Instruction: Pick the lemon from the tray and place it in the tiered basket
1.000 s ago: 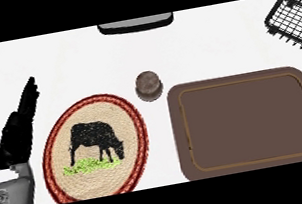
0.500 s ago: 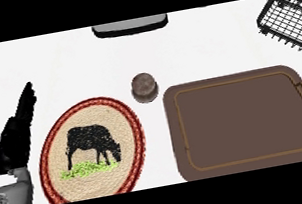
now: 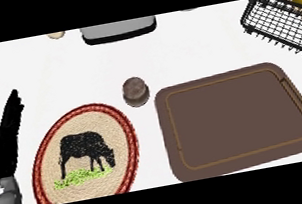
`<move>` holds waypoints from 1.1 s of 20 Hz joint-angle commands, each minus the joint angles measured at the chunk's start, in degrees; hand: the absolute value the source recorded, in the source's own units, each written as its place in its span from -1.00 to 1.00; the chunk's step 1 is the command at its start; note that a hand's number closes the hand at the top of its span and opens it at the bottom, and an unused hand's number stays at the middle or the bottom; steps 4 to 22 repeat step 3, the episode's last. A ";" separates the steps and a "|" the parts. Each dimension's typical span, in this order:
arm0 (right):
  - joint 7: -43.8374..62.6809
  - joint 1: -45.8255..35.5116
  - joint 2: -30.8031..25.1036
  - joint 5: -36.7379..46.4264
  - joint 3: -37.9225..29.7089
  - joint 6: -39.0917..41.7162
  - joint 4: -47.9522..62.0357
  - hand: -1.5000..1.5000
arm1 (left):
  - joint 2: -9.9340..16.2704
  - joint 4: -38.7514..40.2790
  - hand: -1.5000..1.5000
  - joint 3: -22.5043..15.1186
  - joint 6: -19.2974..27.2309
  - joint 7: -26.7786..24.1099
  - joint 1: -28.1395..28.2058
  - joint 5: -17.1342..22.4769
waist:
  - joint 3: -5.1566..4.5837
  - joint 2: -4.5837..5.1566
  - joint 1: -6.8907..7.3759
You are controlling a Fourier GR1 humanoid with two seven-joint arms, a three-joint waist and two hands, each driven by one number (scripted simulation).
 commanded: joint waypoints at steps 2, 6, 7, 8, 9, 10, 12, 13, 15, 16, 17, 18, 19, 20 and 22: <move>-1.98 9.80 1.50 -6.75 -3.07 5.12 -14.73 -1.00 | 0.98 0.21 0.00 1.50 -0.54 -0.82 2.17 0.71 | -0.04 -0.48 -1.72; -1.89 12.20 4.23 -7.24 -2.81 4.62 -18.03 -1.00 | 0.55 -0.48 0.00 1.24 0.00 1.23 0.50 0.56 | -0.02 -0.53 -2.07; -1.89 12.20 4.23 -7.24 -2.81 4.62 -18.03 -1.00 | 0.55 -0.48 0.00 1.24 0.00 1.23 0.50 0.56 | -0.02 -0.53 -2.07; -1.89 12.20 4.23 -7.24 -2.81 4.62 -18.03 -1.00 | 0.55 -0.48 0.00 1.24 0.00 1.23 0.50 0.56 | -0.02 -0.53 -2.07; -1.89 12.20 4.23 -7.24 -2.81 4.62 -18.03 -1.00 | 0.55 -0.48 0.00 1.24 0.00 1.23 0.50 0.56 | -0.02 -0.53 -2.07; -1.89 12.20 4.23 -7.24 -2.81 4.62 -18.03 -1.00 | 0.55 -0.48 0.00 1.24 0.00 1.23 0.50 0.56 | -0.02 -0.53 -2.07; -1.89 12.20 4.23 -7.24 -2.81 4.62 -18.03 -1.00 | 0.55 -0.48 0.00 1.24 0.00 1.23 0.50 0.56 | -0.02 -0.53 -2.07; -1.89 12.20 4.23 -7.24 -2.81 4.62 -18.03 -1.00 | 0.55 -0.48 0.00 1.24 0.00 1.23 0.50 0.56 | -0.02 -0.53 -2.07; -1.89 12.20 4.23 -7.24 -2.81 4.62 -18.03 -1.00 | 0.55 -0.48 0.00 1.24 0.00 1.23 0.50 0.56 | -0.02 -0.53 -2.07; -1.89 12.20 4.23 -7.24 -2.81 4.62 -18.03 -1.00 | 0.55 -0.48 0.00 1.24 0.00 1.23 0.50 0.56 | -0.02 -0.53 -2.07; -1.89 12.20 4.23 -7.24 -2.81 4.62 -18.03 -1.00 | 0.55 -0.48 0.00 1.24 0.00 1.23 0.50 0.56 | -0.02 -0.53 -2.07; -1.89 12.20 4.23 -7.24 -2.81 4.62 -18.03 -1.00 | 0.55 -0.48 0.00 1.24 0.00 1.23 0.50 0.56 | -0.02 -0.53 -2.07; -1.89 12.20 4.23 -7.24 -2.81 4.62 -18.03 -1.00 | 0.55 -0.48 0.00 1.24 0.00 1.23 0.50 0.56 | -0.02 -0.53 -2.07; -1.89 12.20 4.23 -7.24 -2.81 4.62 -18.03 -1.00 | 0.55 -0.48 0.00 1.24 0.00 1.23 0.50 0.56 | -0.02 -0.53 -2.07; -1.89 12.20 4.23 -7.24 -2.81 4.62 -18.03 -1.00 | 0.55 -0.48 0.00 1.24 0.00 1.23 0.50 0.56 | -0.02 -0.53 -2.07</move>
